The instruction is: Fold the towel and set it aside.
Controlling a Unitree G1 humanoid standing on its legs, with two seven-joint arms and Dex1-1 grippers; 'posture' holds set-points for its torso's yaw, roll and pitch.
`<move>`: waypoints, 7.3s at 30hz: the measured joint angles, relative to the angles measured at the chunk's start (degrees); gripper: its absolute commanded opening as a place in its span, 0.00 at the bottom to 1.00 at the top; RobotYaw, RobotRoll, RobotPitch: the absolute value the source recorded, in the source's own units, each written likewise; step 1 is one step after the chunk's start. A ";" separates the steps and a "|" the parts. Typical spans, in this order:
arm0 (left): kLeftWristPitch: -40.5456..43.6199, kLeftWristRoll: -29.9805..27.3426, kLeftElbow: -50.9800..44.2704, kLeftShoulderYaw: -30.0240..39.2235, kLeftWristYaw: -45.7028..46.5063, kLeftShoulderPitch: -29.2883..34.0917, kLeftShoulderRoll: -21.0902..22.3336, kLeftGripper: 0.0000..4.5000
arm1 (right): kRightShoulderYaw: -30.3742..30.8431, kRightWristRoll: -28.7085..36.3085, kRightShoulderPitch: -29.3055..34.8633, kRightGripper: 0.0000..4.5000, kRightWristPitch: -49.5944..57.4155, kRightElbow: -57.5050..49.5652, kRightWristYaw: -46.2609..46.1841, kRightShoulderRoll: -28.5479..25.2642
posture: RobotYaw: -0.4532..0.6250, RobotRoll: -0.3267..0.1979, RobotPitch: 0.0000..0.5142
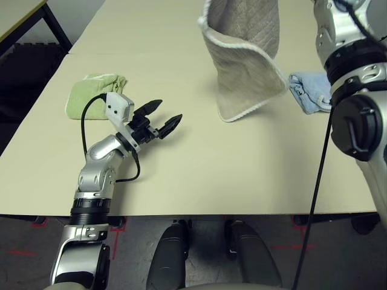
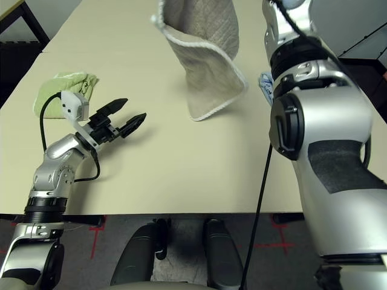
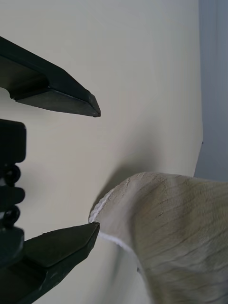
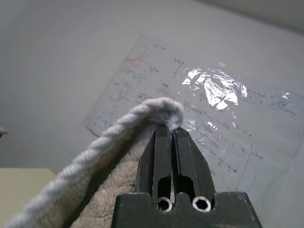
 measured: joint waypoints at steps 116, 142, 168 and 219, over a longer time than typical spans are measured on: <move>29.85 -2.05 -8.26 -7.44 13.86 -0.61 -15.56 1.00 | -9.68 13.75 -5.87 0.01 34.66 -0.53 3.63 11.55 | 0.50 0.62 0.31; 35.81 -3.28 -6.05 -4.77 16.15 -2.00 -15.29 0.01 | -8.51 13.00 -5.47 0.00 34.38 -0.54 3.80 9.41 | 0.47 0.62 0.30; 35.30 -4.02 -5.89 -3.87 17.64 -3.10 -15.83 0.42 | -8.14 12.87 -5.12 0.00 34.38 -0.54 3.96 9.25 | 0.47 0.62 0.29; 28.67 1.82 2.49 6.71 7.11 -18.01 26.95 0.01 | 3.44 8.53 32.47 0.00 35.03 -5.93 57.67 -16.83 | 0.38 0.62 0.50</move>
